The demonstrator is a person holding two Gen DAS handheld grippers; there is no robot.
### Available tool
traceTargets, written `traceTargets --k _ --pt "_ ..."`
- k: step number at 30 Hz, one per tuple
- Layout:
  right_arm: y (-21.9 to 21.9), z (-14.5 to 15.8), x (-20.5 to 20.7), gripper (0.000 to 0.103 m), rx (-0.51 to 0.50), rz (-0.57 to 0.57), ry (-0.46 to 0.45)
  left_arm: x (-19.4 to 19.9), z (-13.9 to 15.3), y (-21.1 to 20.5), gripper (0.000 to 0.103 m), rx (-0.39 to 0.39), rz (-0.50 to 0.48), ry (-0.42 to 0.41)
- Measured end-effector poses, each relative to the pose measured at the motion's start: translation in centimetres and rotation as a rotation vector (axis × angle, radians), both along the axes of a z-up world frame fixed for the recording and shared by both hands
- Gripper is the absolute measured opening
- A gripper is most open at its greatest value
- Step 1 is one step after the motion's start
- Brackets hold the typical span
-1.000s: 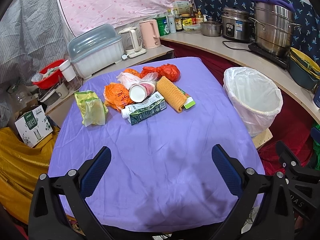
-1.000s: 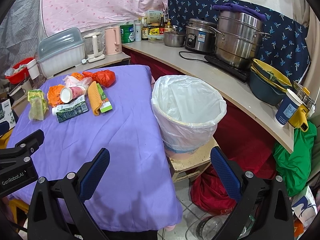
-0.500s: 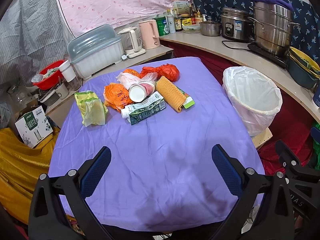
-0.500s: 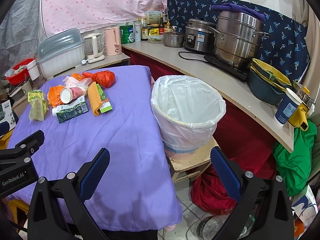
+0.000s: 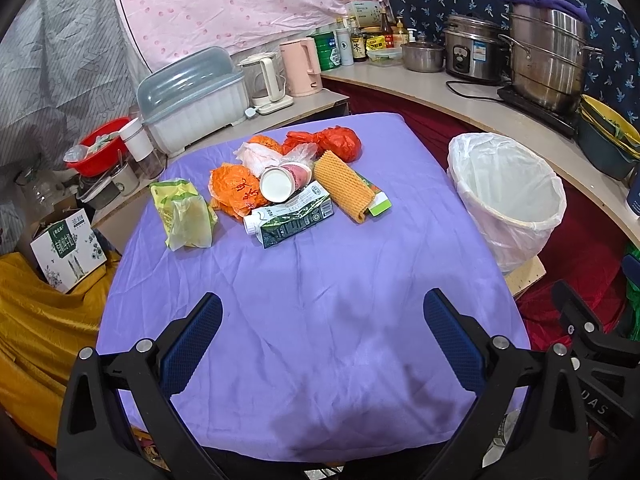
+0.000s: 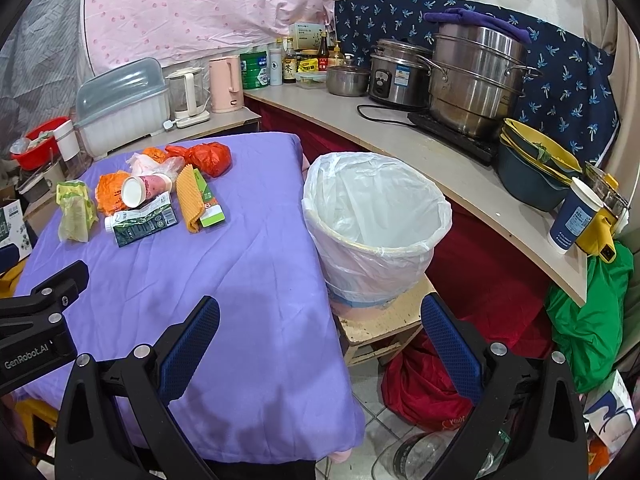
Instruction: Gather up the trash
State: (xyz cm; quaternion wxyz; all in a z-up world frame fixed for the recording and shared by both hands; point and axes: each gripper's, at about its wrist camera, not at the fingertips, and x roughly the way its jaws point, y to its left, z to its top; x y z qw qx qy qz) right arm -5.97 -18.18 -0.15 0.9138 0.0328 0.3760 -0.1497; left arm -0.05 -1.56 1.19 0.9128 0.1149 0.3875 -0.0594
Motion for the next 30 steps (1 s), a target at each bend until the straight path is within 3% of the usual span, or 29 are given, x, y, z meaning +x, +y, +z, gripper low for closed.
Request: traceTargets --k 10,17,30 --pt "0.1 0.6 0.7 0.097 0.002 -0.002 -0.002 -0.1 -0.5 0.8 0.096 -0.003 0.003 0.001" --pt "1.1 0.1 2.5 0.097 0.013 0.007 -0.005 1.1 -1.4 2.2 0.096 -0.047 0.019 0.028" --pt "4.4 -1.4 9.9 0.096 0.067 0.089 -0.06 8.2 -3.2 8.4 0.096 -0.058 0.167 0.033"
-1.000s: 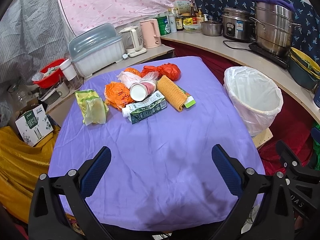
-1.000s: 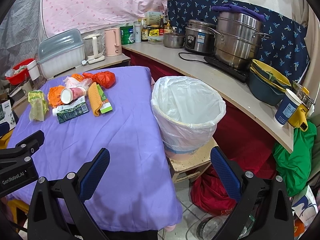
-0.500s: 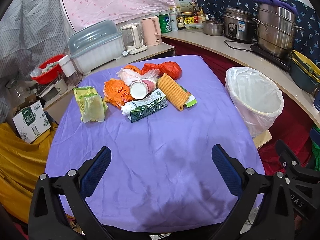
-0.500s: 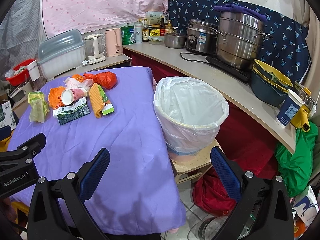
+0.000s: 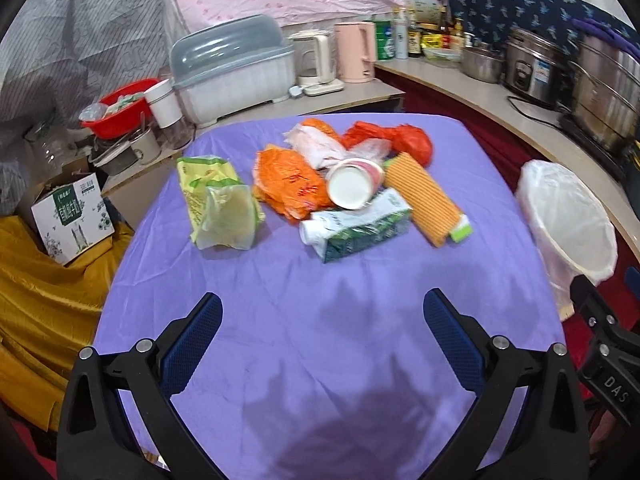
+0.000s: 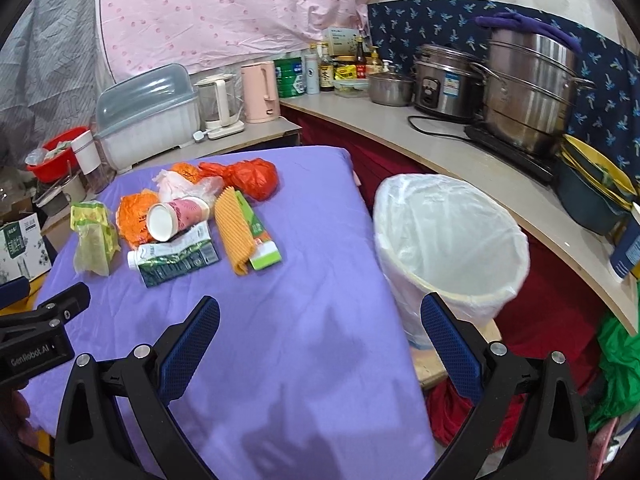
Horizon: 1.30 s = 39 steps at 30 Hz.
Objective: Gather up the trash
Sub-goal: 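Grasp the yellow-green snack bag with the left gripper while the right grasps the orange mesh sleeve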
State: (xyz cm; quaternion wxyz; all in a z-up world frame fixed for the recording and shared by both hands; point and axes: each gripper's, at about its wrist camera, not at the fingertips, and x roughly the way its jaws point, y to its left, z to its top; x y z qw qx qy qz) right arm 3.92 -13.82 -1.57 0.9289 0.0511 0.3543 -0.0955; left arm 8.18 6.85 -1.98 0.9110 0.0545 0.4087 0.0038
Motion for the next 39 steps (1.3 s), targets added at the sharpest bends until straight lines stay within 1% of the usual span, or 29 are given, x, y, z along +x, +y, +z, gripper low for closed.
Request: traceTargets --k 6,7,12,15,16,17,20,23,27,29,30,32,34,35,36,38,39 --pt "2.1 -1.4 5.0 0.096 -0.014 0.041 0.008 4.8 -0.9 3.9 0.096 0.0 0.084 -0.009" --pt "2.6 -1.8 6.3 0.096 -0.012 0.047 0.012 5.5 -1.1 4.5 0.096 -0.003 0.093 -0.01" --pt "3.6 -3.0 9.6 0.09 -0.001 0.058 0.027 9.0 -2.3 6.8 0.096 0.007 0.124 -0.013" --pt "4.1 -3.9 11.9 0.081 0.011 0.066 0.04 10.9 -3.1 8.0 0.096 0.01 0.135 -0.003" --pt "4.3 -4.2 12.8 0.076 0.019 0.067 0.048 11.4 -3.4 8.4 0.096 0.01 0.14 -0.001" --pt "4.4 -4.7 13.7 0.071 0.034 0.071 0.058 11.9 -3.6 8.8 0.096 0.01 0.147 0.0" --pt "4.6 -5.8 15.5 0.061 0.081 0.078 0.087 13.5 -4.5 9.7 0.096 -0.003 0.153 0.012" --pt "4.9 -6.7 16.7 0.056 0.102 0.088 0.107 14.7 -5.4 10.5 0.096 -0.008 0.16 0.025" --pt "5.5 -8.0 17.9 0.05 0.093 0.093 0.129 15.9 -6.6 11.2 0.096 -0.018 0.158 0.044" --pt "5.5 -8.5 18.3 0.042 0.106 0.097 0.139 16.2 -7.0 11.4 0.096 -0.032 0.154 0.049" --pt "5.6 -8.8 18.5 0.04 0.11 0.1 0.145 16.3 -7.1 11.5 0.095 -0.038 0.153 0.049" --pt "5.6 -9.1 18.7 0.033 0.111 0.102 0.153 16.3 -7.3 11.5 0.09 -0.048 0.141 0.055" --pt "5.7 -9.4 18.8 0.031 0.111 0.106 0.157 16.6 -7.8 11.2 0.075 -0.059 0.129 0.071" --pt "5.8 -9.4 18.7 0.029 0.109 0.106 0.155 16.6 -7.9 11.2 0.071 -0.064 0.124 0.081" --pt "5.9 -9.3 18.7 0.027 0.106 0.107 0.154 16.6 -8.1 11.2 0.065 -0.069 0.122 0.088" --pt "6.0 -9.3 18.5 0.02 0.096 0.109 0.151 16.6 -8.2 11.2 0.06 -0.072 0.122 0.085" --pt "6.0 -9.2 18.4 0.018 0.095 0.11 0.149 16.5 -8.2 11.2 0.057 -0.075 0.121 0.083"
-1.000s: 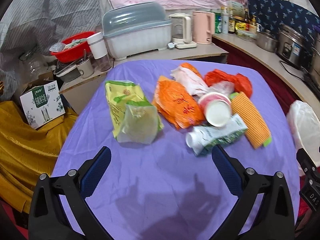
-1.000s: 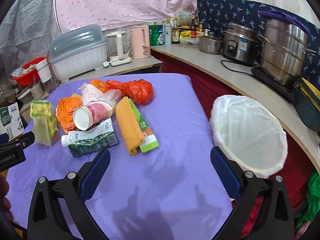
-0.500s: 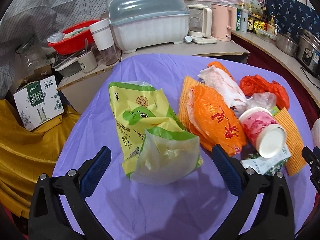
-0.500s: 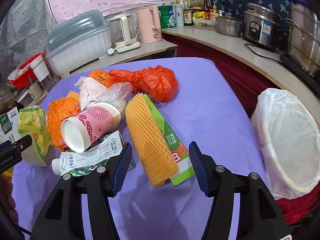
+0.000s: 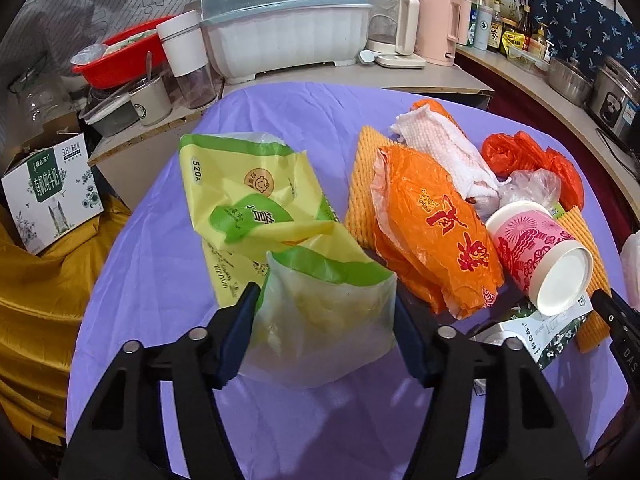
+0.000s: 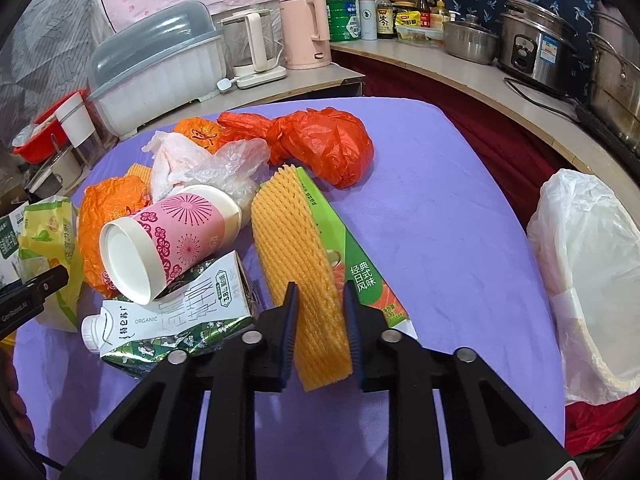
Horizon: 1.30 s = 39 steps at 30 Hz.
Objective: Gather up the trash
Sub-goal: 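Grasp the yellow-green snack bag with the left gripper while the right grasps the orange mesh sleeve, then carry both items over the white bin and open both grippers to drop them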
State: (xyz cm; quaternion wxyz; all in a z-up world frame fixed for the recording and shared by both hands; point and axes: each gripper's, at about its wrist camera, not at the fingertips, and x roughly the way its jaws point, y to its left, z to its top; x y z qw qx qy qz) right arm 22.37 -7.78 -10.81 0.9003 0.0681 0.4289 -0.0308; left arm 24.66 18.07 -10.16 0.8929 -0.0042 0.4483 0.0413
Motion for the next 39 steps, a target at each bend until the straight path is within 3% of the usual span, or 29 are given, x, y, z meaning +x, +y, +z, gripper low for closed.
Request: traceTargets --k 2,3,5,7,10,24,30,39 --pt "0.1 0.2 -0.3 0.011 0.001 0.003 -0.005 -0.3 0.1 0.0 0.049 -0.005 0.0 -0.003" --pt "0.1 0.3 -0.4 0.01 0.003 0.005 -0.008 -0.5 0.2 -0.1 0.041 -0.007 -0.003 -0.003" --pt "0.1 0.7 -0.9 0.01 0.015 0.01 -0.022 -0.7 0.5 -0.2 0.038 -0.011 -0.007 -0.009" --pt "0.1 1.2 -1.3 0.01 0.016 0.013 -0.036 -1.1 0.9 -0.4 0.026 -0.009 -0.011 -0.016" --pt "0.2 2.1 -2.0 0.009 0.017 0.019 -0.057 -2.0 1.7 -0.5 0.022 -0.024 -0.016 -0.028" --pt "-2.9 8.3 -6.9 0.009 0.029 -0.037 -0.201 -7.4 8.5 -4.4 0.018 -0.061 -0.119 -0.161" --pt "-6.1 10.0 -9.5 0.009 0.019 -0.112 -0.241 -9.3 11.1 -9.6 0.018 -0.063 -0.246 -0.211" --pt "-13.8 10.6 -13.5 0.01 -0.004 -0.271 -0.257 -11.2 12.2 -20.7 0.018 -0.065 -0.473 -0.231"
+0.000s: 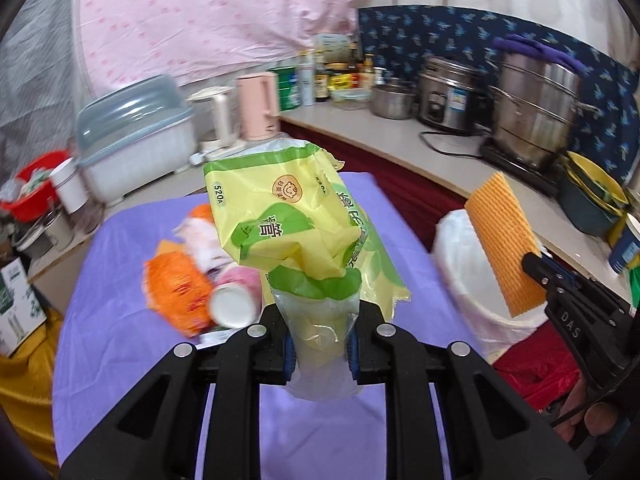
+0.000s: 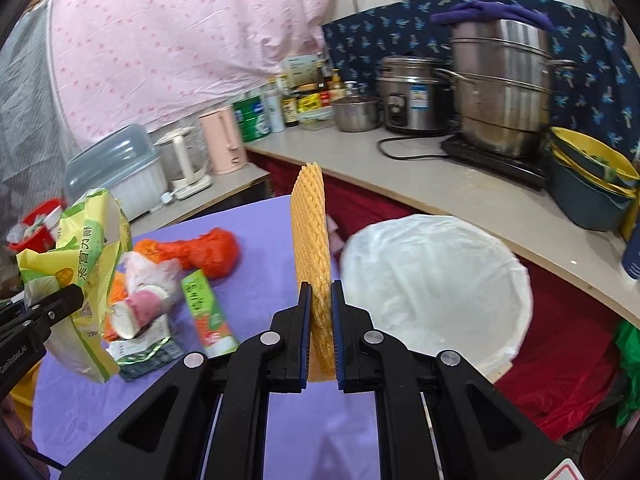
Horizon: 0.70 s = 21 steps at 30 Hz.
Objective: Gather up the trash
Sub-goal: 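Carry both items over the white bin and open both grippers to drop them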
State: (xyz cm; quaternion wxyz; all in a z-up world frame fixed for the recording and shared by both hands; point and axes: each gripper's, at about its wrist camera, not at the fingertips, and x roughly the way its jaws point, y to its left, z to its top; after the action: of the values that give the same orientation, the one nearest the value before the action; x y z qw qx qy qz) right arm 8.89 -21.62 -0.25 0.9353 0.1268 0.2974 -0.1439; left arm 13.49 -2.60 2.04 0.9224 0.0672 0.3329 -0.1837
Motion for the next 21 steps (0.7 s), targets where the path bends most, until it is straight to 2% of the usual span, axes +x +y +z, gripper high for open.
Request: traceTargets --k 10,21 --pt "-7.9 -1.9 -1.9 0.01 0.006 -0.145 0.033 -0.9 -1.6 -11.2 0.019 0.029 -0.193 0.002" --pt "-12.5 -4.8 -1.5 0.01 0.037 -0.223 0.084 0.7 -4.5 -18.0 0.019 0.049 -0.289 0.07"
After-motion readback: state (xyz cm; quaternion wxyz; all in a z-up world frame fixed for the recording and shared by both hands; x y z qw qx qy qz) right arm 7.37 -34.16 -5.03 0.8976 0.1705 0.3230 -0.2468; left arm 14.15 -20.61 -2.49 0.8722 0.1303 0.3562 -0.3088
